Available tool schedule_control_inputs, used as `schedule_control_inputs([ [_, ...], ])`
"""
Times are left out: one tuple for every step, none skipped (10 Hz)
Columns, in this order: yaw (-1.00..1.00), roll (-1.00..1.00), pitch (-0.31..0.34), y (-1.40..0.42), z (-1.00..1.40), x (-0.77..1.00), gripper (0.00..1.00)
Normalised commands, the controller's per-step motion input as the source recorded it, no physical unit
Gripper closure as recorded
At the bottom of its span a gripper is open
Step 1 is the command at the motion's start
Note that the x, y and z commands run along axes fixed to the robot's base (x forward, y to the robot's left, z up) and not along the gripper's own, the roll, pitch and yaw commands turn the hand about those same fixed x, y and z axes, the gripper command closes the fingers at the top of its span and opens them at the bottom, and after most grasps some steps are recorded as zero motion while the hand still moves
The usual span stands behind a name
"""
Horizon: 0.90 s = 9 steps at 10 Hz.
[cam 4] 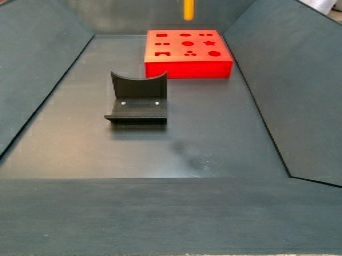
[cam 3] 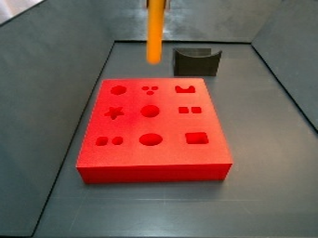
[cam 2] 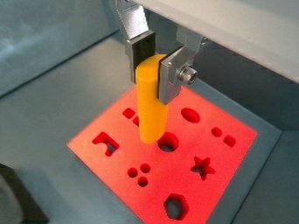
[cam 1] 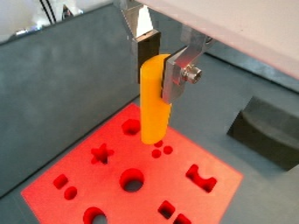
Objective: Pick up the oval object. Move up. Move to above the board. Insert the oval object.
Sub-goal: Insert the oval object.
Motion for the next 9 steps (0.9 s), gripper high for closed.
schedule_control_inputs([
  [0.17, 0.03, -0.011, -0.52, -1.0, 0.17, 1.0],
  [0.19, 0.08, -0.03, -0.69, -1.0, 0.05, 1.0],
  [0.43, 0.11, 0.0, -0.5, -1.0, 0.22, 1.0],
  [0.78, -0.07, -0.024, 0.0, -0.77, 0.2, 1.0],
  [0.73, -0.03, -0.074, -0.06, -0.57, 0.1, 1.0],
  [0.0, 0.01, 0.011, 0.0, 0.0, 0.03, 1.0],
  [0.0, 0.04, 0.0, 0.0, -0.03, 0.0, 1.0],
  [0.09, 0.08, -0.094, 0.0, -0.15, -0.4, 1.0],
  [0.11, 0.01, -0.133, 0.0, 0.0, -0.5, 1.0],
])
